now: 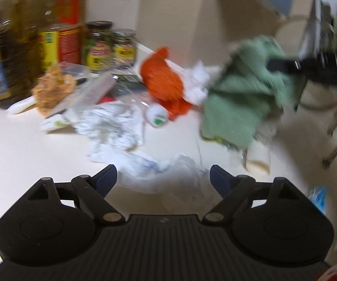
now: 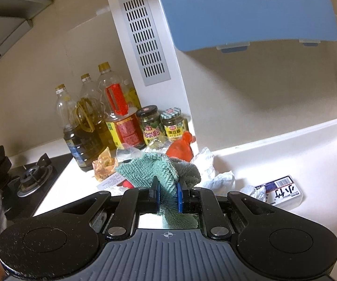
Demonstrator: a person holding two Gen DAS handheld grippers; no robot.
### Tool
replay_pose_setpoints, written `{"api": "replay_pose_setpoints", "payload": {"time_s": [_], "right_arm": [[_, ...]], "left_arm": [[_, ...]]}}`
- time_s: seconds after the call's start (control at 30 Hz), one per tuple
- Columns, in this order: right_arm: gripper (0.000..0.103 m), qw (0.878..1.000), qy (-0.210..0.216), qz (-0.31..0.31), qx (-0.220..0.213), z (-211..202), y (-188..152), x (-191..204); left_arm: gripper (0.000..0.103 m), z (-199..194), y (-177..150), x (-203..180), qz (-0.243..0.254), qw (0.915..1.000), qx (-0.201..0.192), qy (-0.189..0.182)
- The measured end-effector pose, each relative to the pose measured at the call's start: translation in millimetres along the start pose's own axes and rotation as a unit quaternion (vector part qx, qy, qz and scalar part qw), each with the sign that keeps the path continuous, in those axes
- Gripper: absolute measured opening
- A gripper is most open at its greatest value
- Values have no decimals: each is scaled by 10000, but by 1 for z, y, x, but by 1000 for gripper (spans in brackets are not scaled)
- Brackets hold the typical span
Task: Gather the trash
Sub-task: 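Carry the green towel and white tissue down over the wastebasket with both grippers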
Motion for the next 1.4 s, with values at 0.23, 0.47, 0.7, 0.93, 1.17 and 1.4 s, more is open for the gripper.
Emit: {"api": "replay_pose_setpoints", "payload": {"time_s": [0.23, 0.47, 0.7, 0.93, 1.17, 1.4], "right_arm": [[14, 10000, 42, 65, 3, -2, -5, 0], [14, 9996, 82, -28, -266, -14, 7, 8], [14, 9974, 8, -206, -695, -43, 22, 40], [14, 9963, -20, -118, -857, -70, 6, 103], [14, 9993, -127, -62, -358, -73, -60, 167], [14, 9951, -507, -216, 817, -40, -164, 194]], "left_arm": [[37, 26, -10, -15, 650, 9974, 145, 272], [15, 4, -4, -7, 486, 9987, -40, 177], [15, -41, -4, 8, 195, 9991, -272, -243], [15, -88, -28, 25, 319, 9955, -260, -854], [15, -118, -83, 48, 557, 9918, 55, -1151], [15, -110, -151, 66, 471, 9898, 705, -1142]]}}
Point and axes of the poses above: each gripper's, at about its wrist camera, not at the fingertips, and z roughly the way its jaws point, x to its left, y to its top, the point moved 6 cm from there along z, roughly the way its jaws point, and after that the axes turned 8 degrees about y, right-handed, at the moved point
